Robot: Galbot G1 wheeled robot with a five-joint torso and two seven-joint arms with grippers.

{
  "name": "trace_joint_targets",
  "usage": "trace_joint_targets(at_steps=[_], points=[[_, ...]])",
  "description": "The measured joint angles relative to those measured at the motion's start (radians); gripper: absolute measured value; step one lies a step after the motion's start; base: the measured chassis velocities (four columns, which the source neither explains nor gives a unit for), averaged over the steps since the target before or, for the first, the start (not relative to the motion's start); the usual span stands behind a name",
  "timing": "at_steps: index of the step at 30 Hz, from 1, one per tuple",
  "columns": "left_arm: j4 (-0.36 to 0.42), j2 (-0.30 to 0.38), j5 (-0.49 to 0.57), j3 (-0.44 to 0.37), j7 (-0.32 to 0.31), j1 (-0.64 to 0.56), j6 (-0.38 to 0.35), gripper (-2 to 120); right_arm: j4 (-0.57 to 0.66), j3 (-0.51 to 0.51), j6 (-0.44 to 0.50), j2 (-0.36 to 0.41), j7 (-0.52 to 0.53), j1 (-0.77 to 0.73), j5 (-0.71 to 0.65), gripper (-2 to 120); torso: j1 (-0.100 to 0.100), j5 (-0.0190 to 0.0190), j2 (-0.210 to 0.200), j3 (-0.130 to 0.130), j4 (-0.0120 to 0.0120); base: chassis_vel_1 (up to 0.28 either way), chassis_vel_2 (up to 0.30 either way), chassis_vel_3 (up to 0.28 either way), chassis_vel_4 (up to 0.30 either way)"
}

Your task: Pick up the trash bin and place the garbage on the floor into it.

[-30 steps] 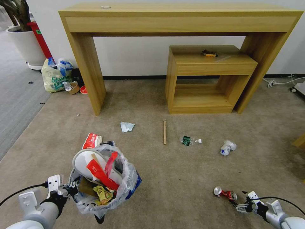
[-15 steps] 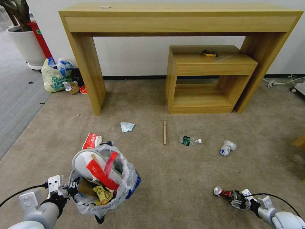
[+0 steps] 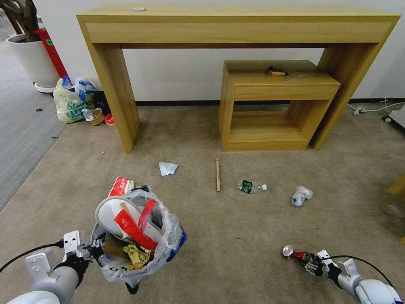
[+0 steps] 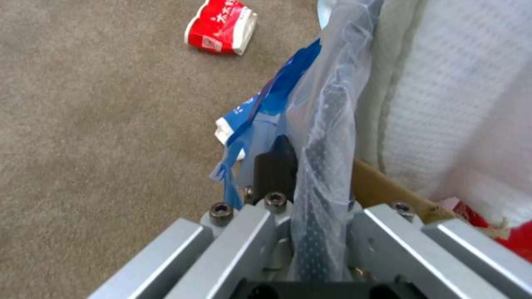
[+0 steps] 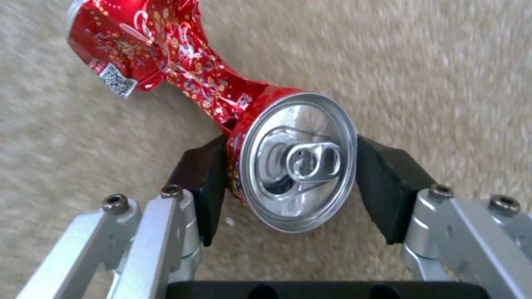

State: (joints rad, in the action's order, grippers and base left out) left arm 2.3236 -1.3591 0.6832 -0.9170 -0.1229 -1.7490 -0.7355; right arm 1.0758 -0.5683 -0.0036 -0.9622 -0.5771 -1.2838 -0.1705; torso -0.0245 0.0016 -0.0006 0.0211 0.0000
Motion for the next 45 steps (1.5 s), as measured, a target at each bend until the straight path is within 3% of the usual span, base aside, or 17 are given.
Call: trace_joint_targets(at_steps=[3,12,20,24,29,32,33,37,45], points=[[0.0,0.004,0.002,0.0,0.0,0.0,0.0,0,0.07,-0.027,-0.001,0.007,0.006,-0.025,-0.018,51,0.0,-0.0017,0.0,0.0,0.0,0.0,0.0,0.0,0.0],[-0.001,0.013,-0.001,0.015,-0.003,0.006,0.0,0,0.265,-0.087,0.017,0.025,0.006,-0.029,-0.067,51,0.0,-0.0016,0.0,0.0,-0.0002,0.0,0.0,0.0,0.0],[-0.012,0.036,-0.01,0.065,-0.046,0.035,0.0,0,0.539,-0.036,-0.106,0.048,0.041,0.068,-0.196,51,0.0,-0.0018,0.0,0.0,-0.0002,0.0,0.0,0.0,0.0],[-0.022,0.056,-0.013,0.118,-0.093,0.073,0.0,0,0.738,0.103,-0.204,0.063,0.081,0.182,-0.273,51,0.0,-0.0018,0.0,0.0,0.0,0.0,0.0,0.0,0.0],[-0.032,0.073,-0.016,0.158,-0.112,0.091,0.0,0,0.826,0.219,-0.282,0.067,0.084,0.267,-0.306,51,0.0,-0.0021,0.0,0.0,-0.0003,0.0,0.0,0.0,0.0],[-0.044,0.081,-0.027,0.198,-0.125,0.104,0.0,0,0.892,0.387,-0.344,0.072,0.085,0.37,-0.34,51,0.0,-0.0021,0.0,0.0,-0.0002,0.0,0.0,0.0,0.0],[-0.044,0.081,-0.027,0.198,-0.125,0.104,0.0,0,0.892,0.387,-0.344,0.072,0.085,0.37,-0.34,51,0.0,-0.0021,0.0,0.0,-0.0002,0.0,0.0,0.0,0.0],[-0.054,0.085,-0.033,0.233,-0.133,0.115,0.0,0,0.905,0.62,-0.379,0.073,0.106,0.524,-0.36,51,0.0,-0.0019,0.0,0.0,-0.0004,0.0,0.0,0.0,0.0],[-0.062,0.089,-0.031,0.24,-0.137,0.124,0.0,0,0.887,0.814,-0.407,0.049,0.128,0.626,-0.354,51,0.0,-0.0018,0.0,0.0,-0.0001,0.0,0.0,0.0,0.0]])
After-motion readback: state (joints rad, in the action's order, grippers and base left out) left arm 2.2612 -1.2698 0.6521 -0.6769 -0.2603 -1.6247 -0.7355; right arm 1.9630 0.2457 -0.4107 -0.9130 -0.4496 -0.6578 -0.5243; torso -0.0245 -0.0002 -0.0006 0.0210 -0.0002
